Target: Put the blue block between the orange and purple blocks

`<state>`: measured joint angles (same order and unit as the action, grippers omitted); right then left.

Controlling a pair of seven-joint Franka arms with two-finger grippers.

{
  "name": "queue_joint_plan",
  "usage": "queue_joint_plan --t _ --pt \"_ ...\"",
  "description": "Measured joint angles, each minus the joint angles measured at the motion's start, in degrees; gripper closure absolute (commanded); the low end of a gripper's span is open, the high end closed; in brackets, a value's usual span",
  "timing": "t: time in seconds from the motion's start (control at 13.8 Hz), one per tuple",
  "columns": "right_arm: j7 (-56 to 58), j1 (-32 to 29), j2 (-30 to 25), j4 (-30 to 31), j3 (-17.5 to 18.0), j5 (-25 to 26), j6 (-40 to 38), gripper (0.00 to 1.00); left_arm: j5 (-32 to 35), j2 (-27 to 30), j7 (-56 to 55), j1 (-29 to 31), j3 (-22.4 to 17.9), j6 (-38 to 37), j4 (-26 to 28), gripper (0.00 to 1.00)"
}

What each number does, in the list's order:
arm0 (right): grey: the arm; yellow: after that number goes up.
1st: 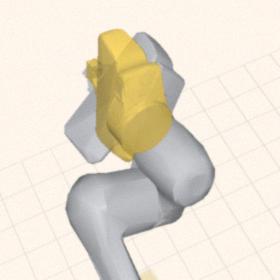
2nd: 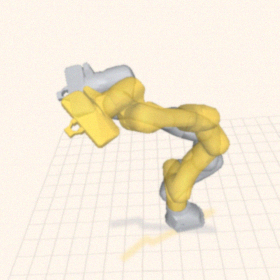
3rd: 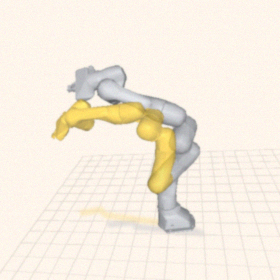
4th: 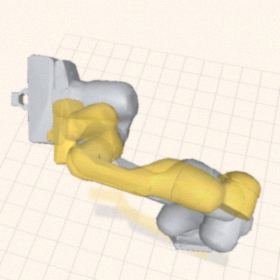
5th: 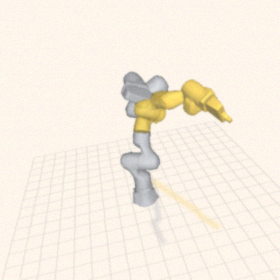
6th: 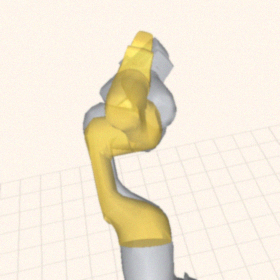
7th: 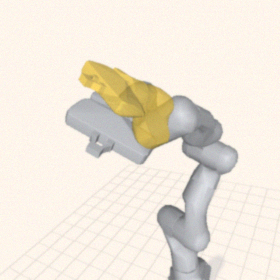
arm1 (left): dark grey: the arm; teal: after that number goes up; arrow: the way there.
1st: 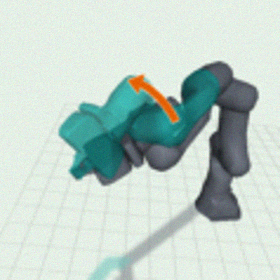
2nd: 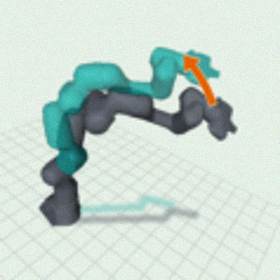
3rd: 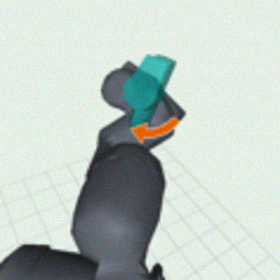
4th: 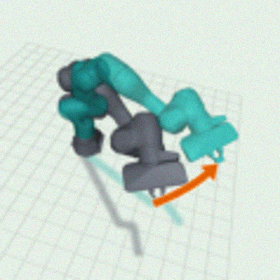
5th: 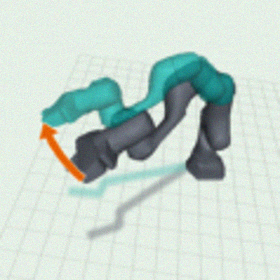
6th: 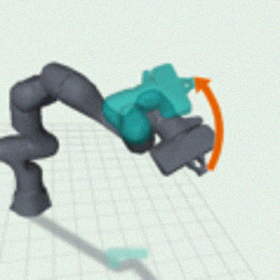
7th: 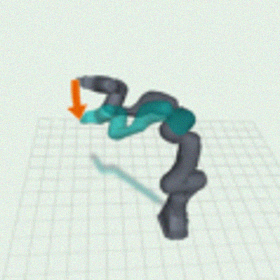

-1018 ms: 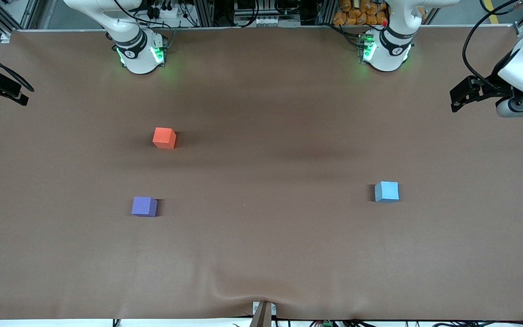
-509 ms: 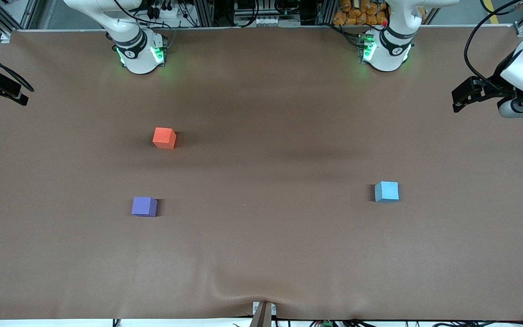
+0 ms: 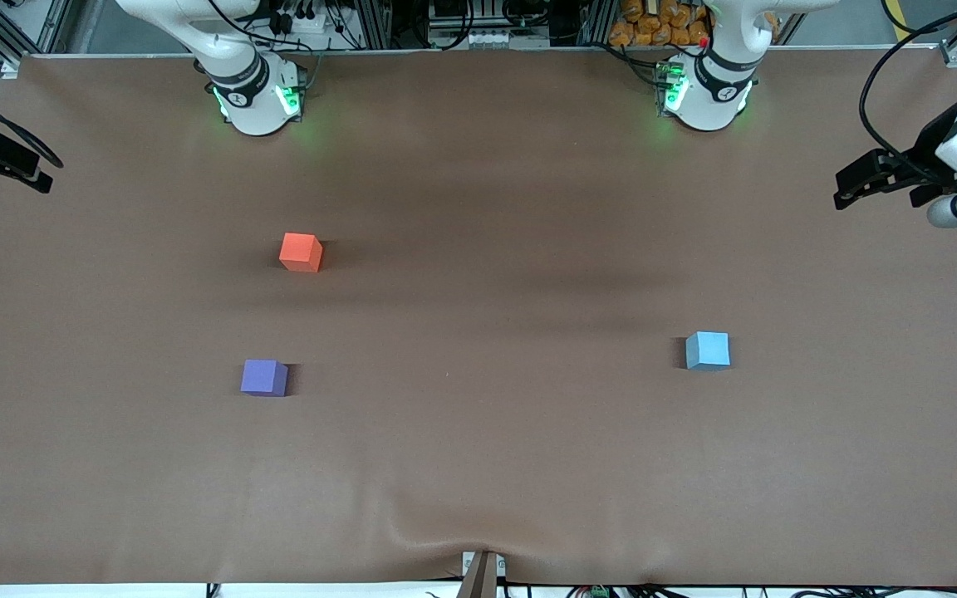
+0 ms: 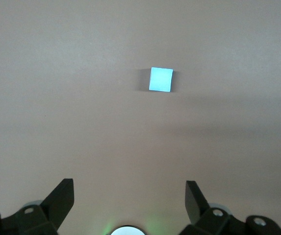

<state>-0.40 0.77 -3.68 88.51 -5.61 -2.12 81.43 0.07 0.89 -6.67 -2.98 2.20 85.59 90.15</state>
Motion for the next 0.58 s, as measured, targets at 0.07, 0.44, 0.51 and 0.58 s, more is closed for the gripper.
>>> queue_joint_plan --t 0.07,0.44,0.51,0.58 --pt "0.0 0.0 0.0 0.0 0.0 -0.1 0.0 0.00 0.0 0.0 0.0 0.0 0.0 1.5 1.1 0.00" --pt "0.0 0.0 0.0 -0.3 0.1 -0.5 0.0 0.00 0.0 -1.7 0.0 -0.8 0.9 19.5 14.2 0.00" --pt "0.0 0.0 0.0 -0.4 0.1 -0.7 0.0 0.00 0.0 -2.8 0.0 -1.1 1.3 25.0 17.7 0.00" --pt "0.0 0.0 0.0 -0.5 0.1 -1.0 0.0 0.00 0.0 -4.8 0.0 -1.5 1.6 30.5 21.0 0.00"
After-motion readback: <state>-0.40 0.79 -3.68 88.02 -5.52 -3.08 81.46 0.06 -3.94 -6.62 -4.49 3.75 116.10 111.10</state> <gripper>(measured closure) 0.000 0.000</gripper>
